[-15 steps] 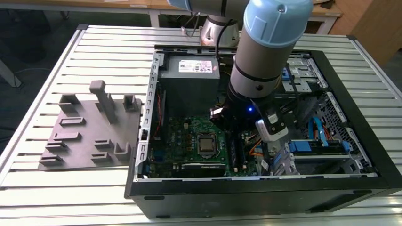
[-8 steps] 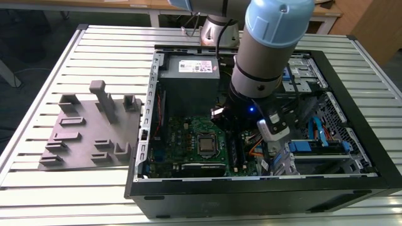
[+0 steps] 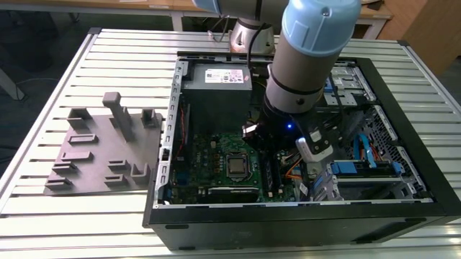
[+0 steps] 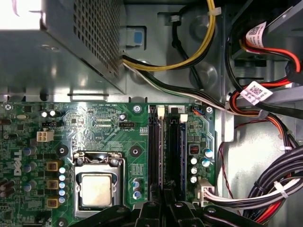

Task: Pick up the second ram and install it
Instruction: 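Insert the second ram into the second slot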

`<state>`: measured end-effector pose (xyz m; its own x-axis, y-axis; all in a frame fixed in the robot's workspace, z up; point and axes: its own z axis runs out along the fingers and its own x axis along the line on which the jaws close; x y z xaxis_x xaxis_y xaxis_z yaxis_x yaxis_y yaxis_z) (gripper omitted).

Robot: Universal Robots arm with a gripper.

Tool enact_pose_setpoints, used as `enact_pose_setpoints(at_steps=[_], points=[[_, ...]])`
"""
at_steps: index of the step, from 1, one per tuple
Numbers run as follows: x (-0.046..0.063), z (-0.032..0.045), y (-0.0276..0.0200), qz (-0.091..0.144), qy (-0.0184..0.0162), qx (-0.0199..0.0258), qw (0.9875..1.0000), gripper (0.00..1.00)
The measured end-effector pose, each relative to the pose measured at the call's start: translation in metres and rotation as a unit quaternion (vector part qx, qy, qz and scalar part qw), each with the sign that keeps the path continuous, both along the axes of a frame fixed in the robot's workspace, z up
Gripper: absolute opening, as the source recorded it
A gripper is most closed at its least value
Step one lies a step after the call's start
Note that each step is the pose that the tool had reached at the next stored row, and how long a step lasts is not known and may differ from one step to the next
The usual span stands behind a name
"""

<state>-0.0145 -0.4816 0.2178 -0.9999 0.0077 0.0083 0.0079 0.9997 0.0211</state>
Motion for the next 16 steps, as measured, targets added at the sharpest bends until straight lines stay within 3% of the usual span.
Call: enact_pose_setpoints(at_steps=[16], points=[[0.0001, -0.0083, 0.0000, 0.000, 0.0004, -0.0001, 1.0000, 0.14]])
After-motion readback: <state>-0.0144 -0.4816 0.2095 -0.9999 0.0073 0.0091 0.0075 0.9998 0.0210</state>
